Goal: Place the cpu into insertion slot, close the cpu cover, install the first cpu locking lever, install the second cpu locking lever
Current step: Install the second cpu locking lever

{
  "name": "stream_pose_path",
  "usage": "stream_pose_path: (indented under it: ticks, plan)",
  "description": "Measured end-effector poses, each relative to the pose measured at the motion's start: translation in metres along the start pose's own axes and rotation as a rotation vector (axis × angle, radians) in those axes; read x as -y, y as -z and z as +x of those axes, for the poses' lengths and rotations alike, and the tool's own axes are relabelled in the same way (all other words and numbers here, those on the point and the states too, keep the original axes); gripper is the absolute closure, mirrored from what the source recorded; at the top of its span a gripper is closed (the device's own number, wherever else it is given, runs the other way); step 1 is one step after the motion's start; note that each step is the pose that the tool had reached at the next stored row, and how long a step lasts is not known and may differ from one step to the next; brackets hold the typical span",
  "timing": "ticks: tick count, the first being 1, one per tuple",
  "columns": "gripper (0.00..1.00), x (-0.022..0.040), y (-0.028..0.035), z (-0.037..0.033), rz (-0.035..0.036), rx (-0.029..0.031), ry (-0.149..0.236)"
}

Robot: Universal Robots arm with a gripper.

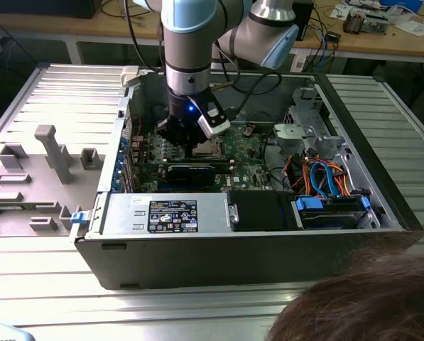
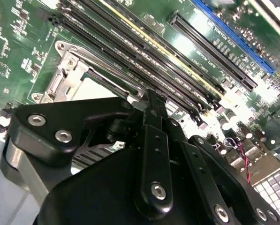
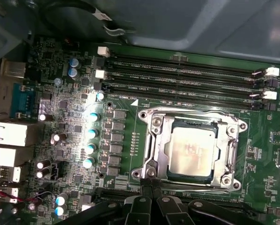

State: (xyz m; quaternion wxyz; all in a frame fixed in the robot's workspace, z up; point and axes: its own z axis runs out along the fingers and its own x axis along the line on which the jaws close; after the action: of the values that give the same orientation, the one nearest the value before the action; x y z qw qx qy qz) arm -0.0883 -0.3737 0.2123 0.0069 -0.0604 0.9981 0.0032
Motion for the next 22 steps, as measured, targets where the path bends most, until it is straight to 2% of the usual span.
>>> stream_pose_path:
  ticks: [3,6,8,11,12,13,14,16,18,19,20,22]
  plan:
    - [0.89,0.0003,-0.0001,-0.0024,0.0031,-0.0005,0.0]
    - [0.89,0.0011,-0.0002,-0.0098,0.0061,-0.0009,0.0]
    - [0.89,0.0022,-0.0004,-0.0197,0.0073,-0.0012,0.0]
    - [0.89,0.0027,-0.0005,-0.0293,0.0095,-0.0016,0.0]
    - [0.89,0.0022,-0.0007,-0.0364,0.0112,-0.002,0.0]
    - [0.89,0.0012,-0.0007,-0.0389,0.0136,-0.0024,0.0]
    - [0.89,-0.0015,-0.0006,-0.0402,0.0172,-0.0029,-0.001]
    - [0.89,-0.0067,-0.0002,-0.0409,0.0191,-0.0031,-0.001]
    - [0.89,-0.0168,0.0006,-0.0422,0.0201,-0.0032,-0.002]
    - [0.89,-0.0195,0.0014,-0.0426,0.0209,-0.0032,-0.002]
    - [0.89,-0.0219,0.0032,-0.0429,0.0218,-0.0033,-0.002]
    - [0.89,-0.0249,0.0142,-0.0434,0.0221,-0.0033,-0.002]
